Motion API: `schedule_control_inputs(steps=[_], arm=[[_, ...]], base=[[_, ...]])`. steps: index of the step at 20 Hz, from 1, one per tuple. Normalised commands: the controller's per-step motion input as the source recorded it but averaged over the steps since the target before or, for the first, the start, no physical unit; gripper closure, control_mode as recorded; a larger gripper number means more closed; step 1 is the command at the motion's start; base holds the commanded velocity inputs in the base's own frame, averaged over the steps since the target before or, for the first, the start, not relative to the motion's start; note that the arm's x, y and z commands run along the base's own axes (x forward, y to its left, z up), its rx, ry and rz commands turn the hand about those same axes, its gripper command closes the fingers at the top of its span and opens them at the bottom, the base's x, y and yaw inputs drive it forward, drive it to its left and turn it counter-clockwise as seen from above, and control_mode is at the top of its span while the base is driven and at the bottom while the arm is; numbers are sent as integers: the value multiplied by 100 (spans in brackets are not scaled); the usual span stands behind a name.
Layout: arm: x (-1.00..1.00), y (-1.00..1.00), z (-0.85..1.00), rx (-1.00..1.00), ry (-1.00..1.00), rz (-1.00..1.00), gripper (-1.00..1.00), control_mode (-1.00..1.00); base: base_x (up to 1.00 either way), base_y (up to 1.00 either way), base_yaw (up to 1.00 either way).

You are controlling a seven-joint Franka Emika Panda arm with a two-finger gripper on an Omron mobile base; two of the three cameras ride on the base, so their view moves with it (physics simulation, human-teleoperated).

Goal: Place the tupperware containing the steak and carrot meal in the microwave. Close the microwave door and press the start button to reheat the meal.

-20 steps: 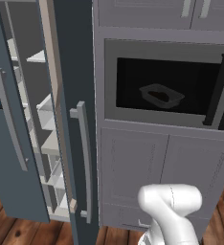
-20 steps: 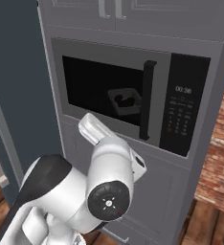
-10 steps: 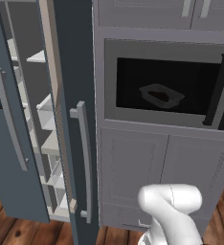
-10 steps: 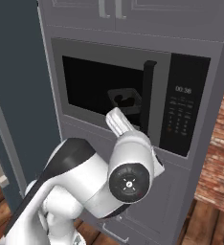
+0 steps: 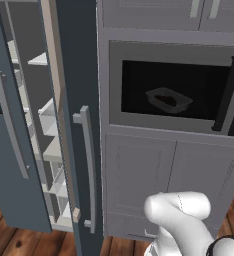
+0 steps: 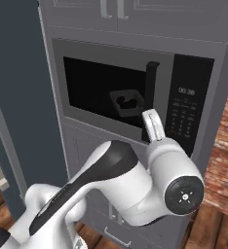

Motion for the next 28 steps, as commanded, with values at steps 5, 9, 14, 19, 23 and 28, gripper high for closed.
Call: schedule_control_inputs(steps=[5, 9, 14, 19, 23, 28], arm=[[21, -5, -22, 26, 12, 0, 100, -100], [26, 0, -30, 19, 10, 0, 100, -100], [27, 0, -21, 7, 2, 0, 100, -100], [21, -3, -3, 1, 0, -5, 100, -100], [21, -12, -11, 0, 0, -9, 100, -100], [18, -17, -20, 0, 0, -12, 100, -100]], base=[[0, 0, 0], [0, 0, 0], [0, 0, 0], [0, 0, 0], [0, 0, 0], [0, 0, 0]])
